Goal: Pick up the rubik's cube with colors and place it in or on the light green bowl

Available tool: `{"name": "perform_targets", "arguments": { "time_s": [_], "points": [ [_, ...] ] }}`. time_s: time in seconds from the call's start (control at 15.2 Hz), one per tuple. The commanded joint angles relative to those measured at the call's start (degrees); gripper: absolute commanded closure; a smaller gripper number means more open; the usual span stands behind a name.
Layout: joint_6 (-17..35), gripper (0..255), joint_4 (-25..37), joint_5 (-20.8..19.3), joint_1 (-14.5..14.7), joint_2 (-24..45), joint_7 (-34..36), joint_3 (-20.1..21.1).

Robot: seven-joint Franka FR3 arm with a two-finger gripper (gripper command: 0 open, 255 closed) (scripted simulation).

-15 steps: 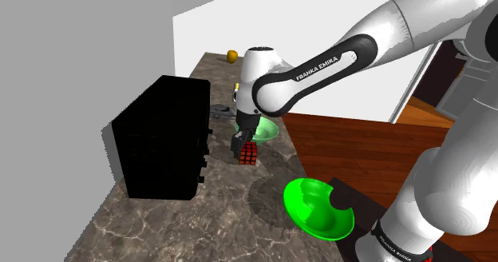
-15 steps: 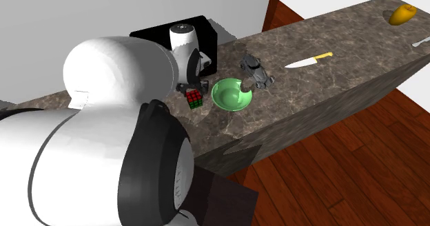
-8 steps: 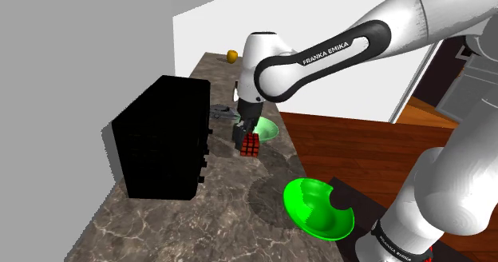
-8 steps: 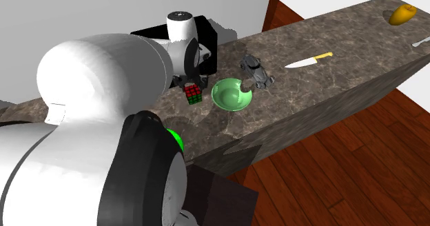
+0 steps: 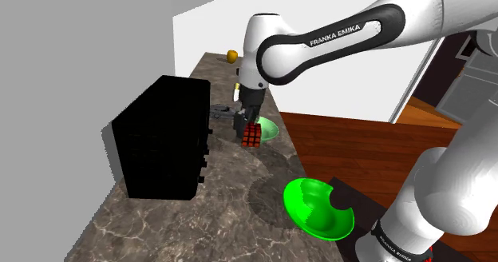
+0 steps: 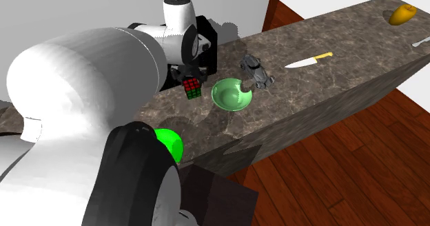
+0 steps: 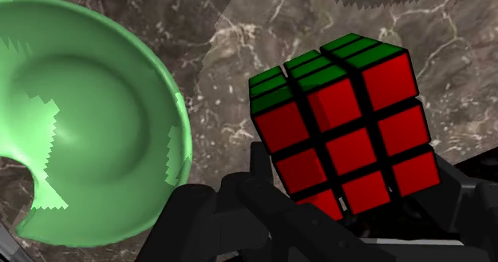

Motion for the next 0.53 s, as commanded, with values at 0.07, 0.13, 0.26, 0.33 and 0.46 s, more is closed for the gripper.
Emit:
{"name": "perform_targets", "arguments": {
  "time_s": [0.07,0.13,0.26,0.33,0.46],
  "points": [
    [-2.6,255,1.6,0.2,0.0,-1.0,-0.1,-0.1],
    [-3.3,255,2.1,0.2,0.0,-1.3,-0.1,-0.1],
    [-4.9,255,3.2,0.3,0.0,-1.7,-0.2,-0.2],
    [-5.5,255,3.6,0.3,0.0,-1.9,-0.2,-0.2],
    [-5.7,255,5.0,-0.1,-1.3,-0.7,-2.7,-1.7]
  ]
}}
